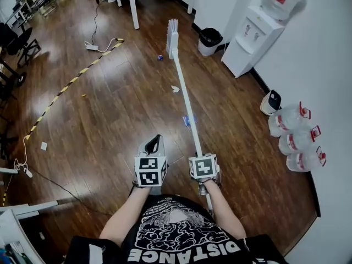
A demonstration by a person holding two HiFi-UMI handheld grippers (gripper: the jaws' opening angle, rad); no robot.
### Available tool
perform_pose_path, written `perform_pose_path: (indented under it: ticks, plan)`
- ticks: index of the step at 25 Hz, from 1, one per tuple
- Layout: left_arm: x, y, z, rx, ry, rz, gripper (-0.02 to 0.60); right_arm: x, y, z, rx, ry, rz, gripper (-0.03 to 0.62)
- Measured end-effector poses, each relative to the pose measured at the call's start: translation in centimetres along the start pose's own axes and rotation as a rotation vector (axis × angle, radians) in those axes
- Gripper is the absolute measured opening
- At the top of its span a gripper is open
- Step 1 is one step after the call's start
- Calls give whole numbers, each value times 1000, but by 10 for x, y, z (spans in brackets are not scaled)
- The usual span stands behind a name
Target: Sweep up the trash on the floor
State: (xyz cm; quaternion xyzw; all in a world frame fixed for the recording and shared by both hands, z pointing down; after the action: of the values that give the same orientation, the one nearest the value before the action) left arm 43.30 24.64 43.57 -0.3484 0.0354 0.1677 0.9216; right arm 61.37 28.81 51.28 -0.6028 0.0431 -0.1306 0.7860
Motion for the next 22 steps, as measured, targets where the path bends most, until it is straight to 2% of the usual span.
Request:
perform_pose_path:
  ticks: [9,15,22]
  plan:
    - [-74,-53,-49,-55,-25,65,6,-18,-43,-69,-119,-101,6,3]
    - [-101,-84,-71,-93,-70,131,6,-7,-70,-74,-233,-172,79,3]
    - [-85,-131,-78,-157,-108,212,6,26,-94,-50,-335,-281,124,3]
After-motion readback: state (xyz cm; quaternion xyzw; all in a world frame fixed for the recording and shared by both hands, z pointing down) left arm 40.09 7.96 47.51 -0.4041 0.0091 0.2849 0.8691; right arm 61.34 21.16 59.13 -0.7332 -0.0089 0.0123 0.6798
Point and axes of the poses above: the fingertips, and each gripper's own axes: y backward along the fingers, x to its right, z out of its underside, the point moved 5 cm from there along y, backward along the fingers, and after that the axes turned 9 degrees about -x, right-handed, at the moved point
